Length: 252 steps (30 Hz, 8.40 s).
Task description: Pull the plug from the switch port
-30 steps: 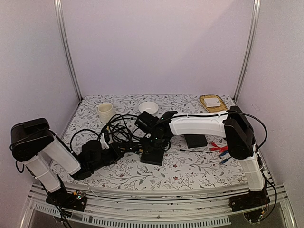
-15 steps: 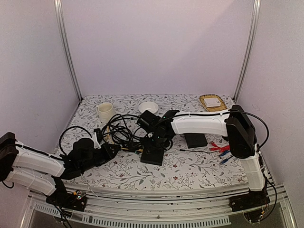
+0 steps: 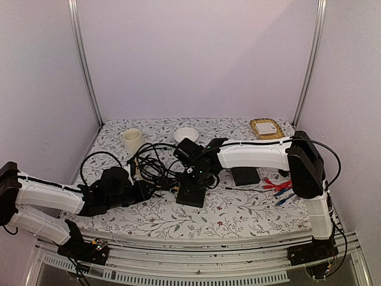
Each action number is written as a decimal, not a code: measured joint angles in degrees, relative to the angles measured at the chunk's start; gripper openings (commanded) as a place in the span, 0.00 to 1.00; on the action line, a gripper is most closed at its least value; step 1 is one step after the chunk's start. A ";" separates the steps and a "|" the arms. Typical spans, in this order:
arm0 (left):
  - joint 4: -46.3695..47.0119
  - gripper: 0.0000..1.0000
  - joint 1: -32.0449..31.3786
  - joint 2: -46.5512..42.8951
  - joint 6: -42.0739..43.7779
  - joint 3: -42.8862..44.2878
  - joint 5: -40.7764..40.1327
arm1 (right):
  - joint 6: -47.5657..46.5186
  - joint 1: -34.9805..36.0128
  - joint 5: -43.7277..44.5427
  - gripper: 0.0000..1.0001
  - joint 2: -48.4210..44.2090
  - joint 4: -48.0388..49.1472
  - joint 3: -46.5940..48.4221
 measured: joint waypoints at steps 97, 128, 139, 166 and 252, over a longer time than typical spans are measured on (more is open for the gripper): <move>-46.80 0.58 0.46 32.79 40.94 47.87 -2.54 | -8.11 -5.46 -4.98 0.73 -18.78 9.11 -16.52; -45.72 0.00 0.55 26.34 34.25 46.07 -2.27 | -8.04 -7.67 -4.98 0.73 -19.45 9.29 -16.76; -46.97 0.00 0.55 16.26 29.49 46.07 -5.09 | -8.00 -8.37 -5.03 0.73 -20.52 10.14 -17.11; -44.44 0.00 0.55 -12.44 17.46 46.58 -18.25 | -8.13 -8.41 -6.54 0.73 -21.35 11.32 -17.75; -24.30 0.71 18.29 -8.24 0.28 17.46 0.50 | -0.28 -9.11 -18.40 0.77 -22.34 25.68 -30.23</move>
